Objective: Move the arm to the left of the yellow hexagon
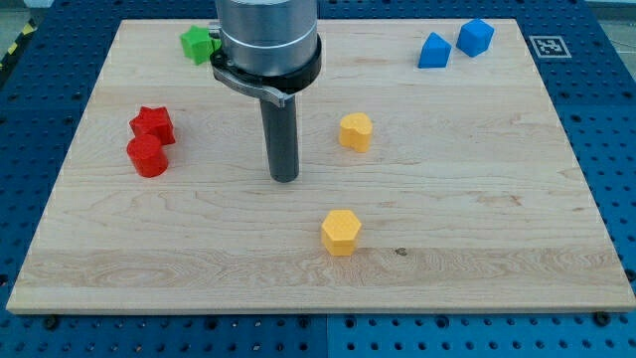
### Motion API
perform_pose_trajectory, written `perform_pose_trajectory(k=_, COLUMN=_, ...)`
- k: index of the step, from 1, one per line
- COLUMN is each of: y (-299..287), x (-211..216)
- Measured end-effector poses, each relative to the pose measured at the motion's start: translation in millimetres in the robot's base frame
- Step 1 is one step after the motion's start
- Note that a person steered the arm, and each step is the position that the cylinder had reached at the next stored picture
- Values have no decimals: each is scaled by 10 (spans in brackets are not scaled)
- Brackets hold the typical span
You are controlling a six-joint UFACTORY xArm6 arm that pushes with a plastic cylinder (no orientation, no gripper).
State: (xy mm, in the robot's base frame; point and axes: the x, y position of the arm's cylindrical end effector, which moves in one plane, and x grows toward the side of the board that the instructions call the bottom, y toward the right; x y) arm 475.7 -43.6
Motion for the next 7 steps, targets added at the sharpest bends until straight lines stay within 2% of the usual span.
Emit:
perform_pose_trajectory(k=1, y=0, x=0)
perform_pose_trajectory(k=3, y=-153, x=328)
perform_pose_trajectory(k=6, y=-152, x=1316)
perform_pose_trajectory(k=7, y=67, x=1430)
